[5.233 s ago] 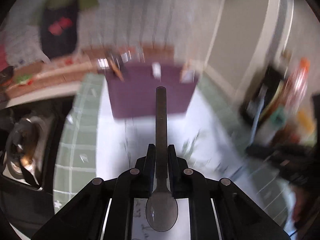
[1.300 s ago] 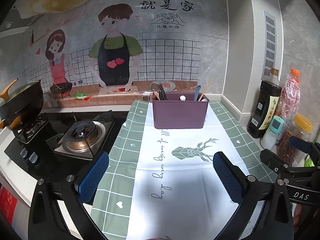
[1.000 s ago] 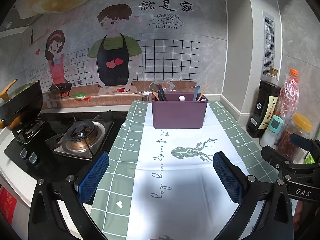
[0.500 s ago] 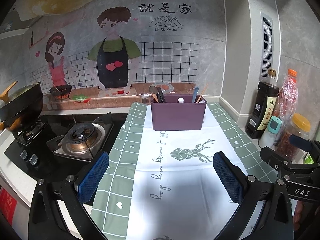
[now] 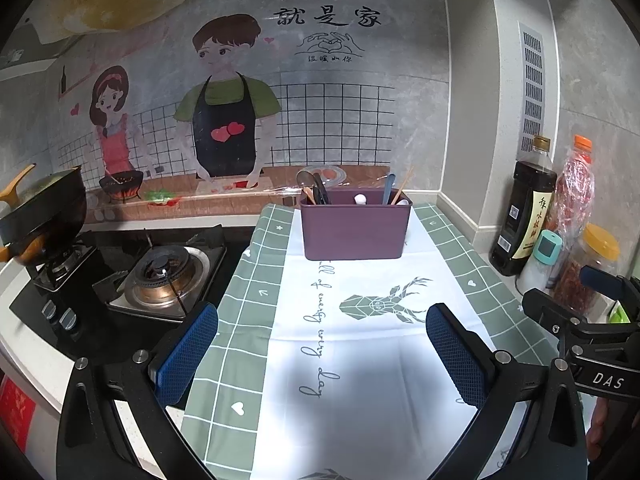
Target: Organize utensils
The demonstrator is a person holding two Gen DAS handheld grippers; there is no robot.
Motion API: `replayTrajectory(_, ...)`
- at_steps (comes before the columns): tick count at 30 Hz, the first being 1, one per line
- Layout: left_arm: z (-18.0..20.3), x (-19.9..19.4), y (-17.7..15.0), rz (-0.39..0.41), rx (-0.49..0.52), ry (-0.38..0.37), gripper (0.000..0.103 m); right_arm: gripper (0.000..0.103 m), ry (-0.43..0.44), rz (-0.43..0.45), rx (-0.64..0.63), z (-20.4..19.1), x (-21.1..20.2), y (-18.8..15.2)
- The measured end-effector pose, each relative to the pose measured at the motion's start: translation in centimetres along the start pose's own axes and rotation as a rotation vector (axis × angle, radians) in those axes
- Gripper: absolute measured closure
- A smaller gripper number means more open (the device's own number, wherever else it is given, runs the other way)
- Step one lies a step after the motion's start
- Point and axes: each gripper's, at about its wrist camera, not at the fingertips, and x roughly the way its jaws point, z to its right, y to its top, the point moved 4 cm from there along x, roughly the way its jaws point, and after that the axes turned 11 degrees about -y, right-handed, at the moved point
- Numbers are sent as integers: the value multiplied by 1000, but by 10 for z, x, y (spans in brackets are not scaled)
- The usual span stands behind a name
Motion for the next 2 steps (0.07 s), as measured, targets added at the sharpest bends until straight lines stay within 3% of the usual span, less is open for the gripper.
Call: replayTrajectory(2, -1, 0, -1, -1, -3, 7, 0, 0, 2, -1, -1, 0, 0, 0)
